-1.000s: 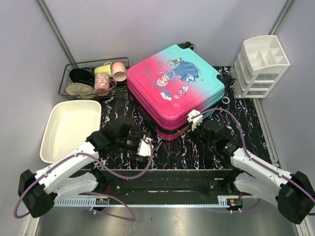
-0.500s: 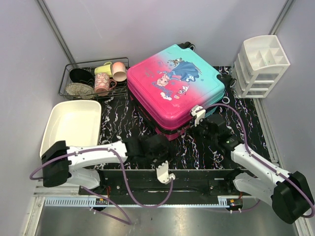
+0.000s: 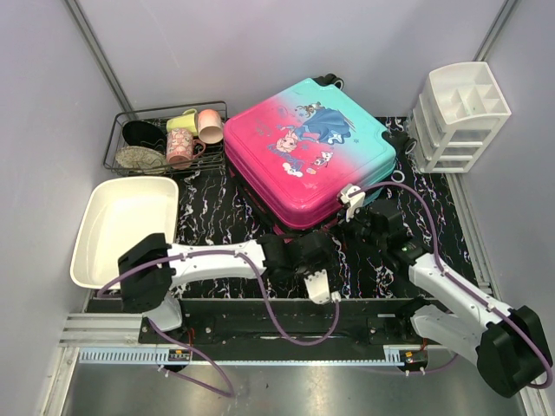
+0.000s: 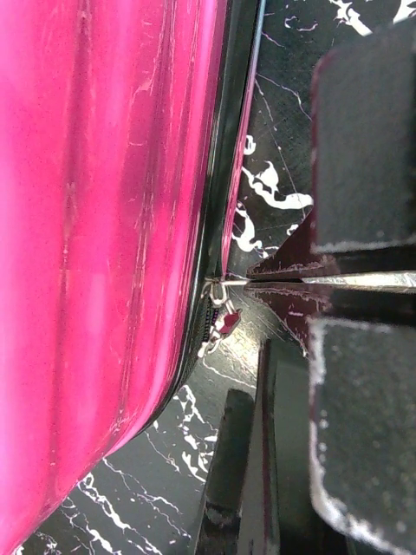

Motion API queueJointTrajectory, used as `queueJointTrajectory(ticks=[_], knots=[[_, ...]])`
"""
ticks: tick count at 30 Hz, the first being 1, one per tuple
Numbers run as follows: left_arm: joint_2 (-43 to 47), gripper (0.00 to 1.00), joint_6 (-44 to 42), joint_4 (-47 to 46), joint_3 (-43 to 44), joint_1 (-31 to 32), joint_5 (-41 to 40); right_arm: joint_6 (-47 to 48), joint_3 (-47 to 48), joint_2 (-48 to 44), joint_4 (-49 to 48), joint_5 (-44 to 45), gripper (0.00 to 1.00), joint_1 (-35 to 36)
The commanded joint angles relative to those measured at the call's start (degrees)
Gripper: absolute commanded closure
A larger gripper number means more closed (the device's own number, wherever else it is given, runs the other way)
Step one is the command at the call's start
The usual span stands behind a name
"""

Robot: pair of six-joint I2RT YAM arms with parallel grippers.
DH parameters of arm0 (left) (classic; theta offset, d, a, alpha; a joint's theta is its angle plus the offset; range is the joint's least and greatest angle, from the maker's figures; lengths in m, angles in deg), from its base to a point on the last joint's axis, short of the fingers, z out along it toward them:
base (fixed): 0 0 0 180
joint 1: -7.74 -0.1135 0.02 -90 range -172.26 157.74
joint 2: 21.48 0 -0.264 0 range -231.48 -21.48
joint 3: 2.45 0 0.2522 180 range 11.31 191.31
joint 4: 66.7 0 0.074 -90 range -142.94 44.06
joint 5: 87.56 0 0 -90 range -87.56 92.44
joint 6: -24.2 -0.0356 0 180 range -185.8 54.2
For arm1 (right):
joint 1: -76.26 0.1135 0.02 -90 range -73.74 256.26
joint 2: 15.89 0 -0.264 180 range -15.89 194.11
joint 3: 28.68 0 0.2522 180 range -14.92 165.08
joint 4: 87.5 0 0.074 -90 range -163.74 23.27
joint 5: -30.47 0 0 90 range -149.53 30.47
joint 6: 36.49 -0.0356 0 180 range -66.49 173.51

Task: Open, take out, and arrange the luggage

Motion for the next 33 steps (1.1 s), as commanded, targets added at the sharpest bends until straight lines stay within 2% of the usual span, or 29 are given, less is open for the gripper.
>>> queueJointTrajectory(ticks=[1,4,7,13,14,18,21,22,25,33], knots=[[-3.22,0.42,-1.23,1.78,5.13,0.44,-7.01,-0.03,1.18,-3.03,-2.27,1.25,1.0,-1.46],[-5.33,0.42,-1.5,2.05,6.72,0.44,-8.68,-0.38,0.74,-3.47,-2.8,1.08,1.0,-1.46],[-8.58,0.43,-0.63,6.68,9.96,0.26,-11.58,-0.82,0.04,-4.0,-3.24,0.99,1.0,-1.64],[-12.1,0.49,0.79,12.58,12.87,-0.18,-16.06,-1.09,-1.28,-4.62,-3.77,1.17,1.0,-1.81],[-12.71,0.51,1.31,13.3,13.31,-0.27,-16.5,-1.09,-1.37,-4.53,-3.85,1.25,1.0,-1.73],[-12.54,0.72,3.07,14.97,13.4,-0.62,-17.91,-0.3,-1.81,-3.83,-4.03,3.53,1.0,-1.99],[-11.84,0.82,4.03,16.64,12.79,-0.53,-18.79,0.41,-2.25,-3.03,-4.38,4.33,1.0,-2.25],[-11.58,0.9,4.21,17.86,12.61,-0.62,-18.97,0.41,-2.42,-2.86,-4.47,4.33,1.0,-2.34],[-10.26,1.0,5.62,19.71,11.47,-0.44,-19.06,1.11,-2.07,-2.25,-4.65,5.03,1.0,-2.61],[-5.69,1.0,10.45,24.99,8.22,-0.44,-17.65,1.81,-0.93,0.39,-4.65,8.37,1.0,-3.57]])
